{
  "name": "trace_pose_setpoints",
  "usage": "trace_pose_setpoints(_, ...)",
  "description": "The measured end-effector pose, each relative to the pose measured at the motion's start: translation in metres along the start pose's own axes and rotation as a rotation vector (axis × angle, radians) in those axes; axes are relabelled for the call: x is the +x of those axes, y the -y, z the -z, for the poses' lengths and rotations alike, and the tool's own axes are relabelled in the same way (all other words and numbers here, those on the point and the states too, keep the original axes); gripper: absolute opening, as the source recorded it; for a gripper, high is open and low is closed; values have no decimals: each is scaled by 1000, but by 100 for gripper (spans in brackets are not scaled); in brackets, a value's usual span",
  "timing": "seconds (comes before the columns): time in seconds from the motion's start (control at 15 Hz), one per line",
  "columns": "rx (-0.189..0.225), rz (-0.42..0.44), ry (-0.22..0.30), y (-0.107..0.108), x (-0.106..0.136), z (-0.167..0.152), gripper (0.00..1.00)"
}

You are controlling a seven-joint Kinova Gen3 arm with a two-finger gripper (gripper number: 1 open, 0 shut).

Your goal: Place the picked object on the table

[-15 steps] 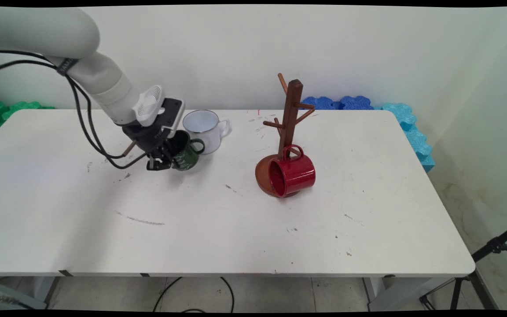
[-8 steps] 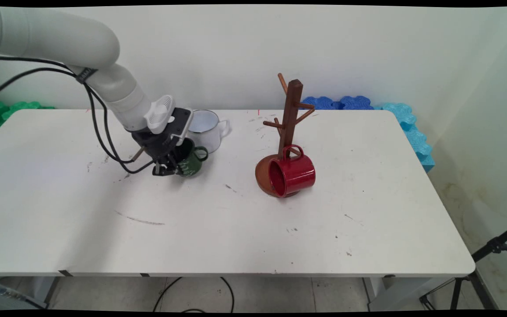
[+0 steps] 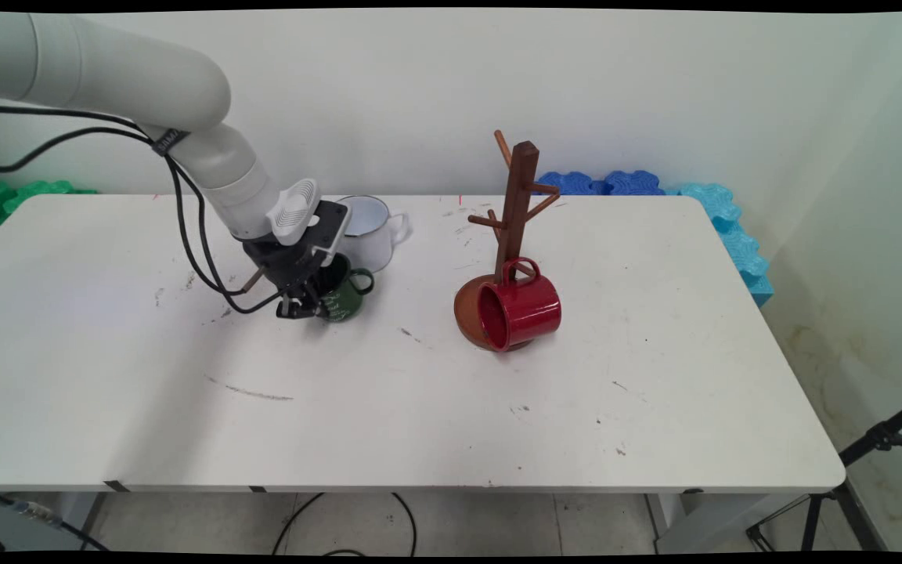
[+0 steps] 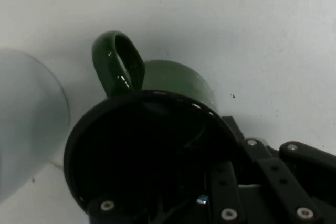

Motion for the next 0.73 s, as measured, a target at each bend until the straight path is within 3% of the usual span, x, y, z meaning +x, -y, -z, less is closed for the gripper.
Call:
trace_pose_setpoints(0.13,-6,-3,1,0,1,-2,0)
trace_pose_setpoints(0.2,-8,-5,1,0,1,-3,100)
trace_pose_setpoints(0.73,-29,29,-49,4,5,-2,100)
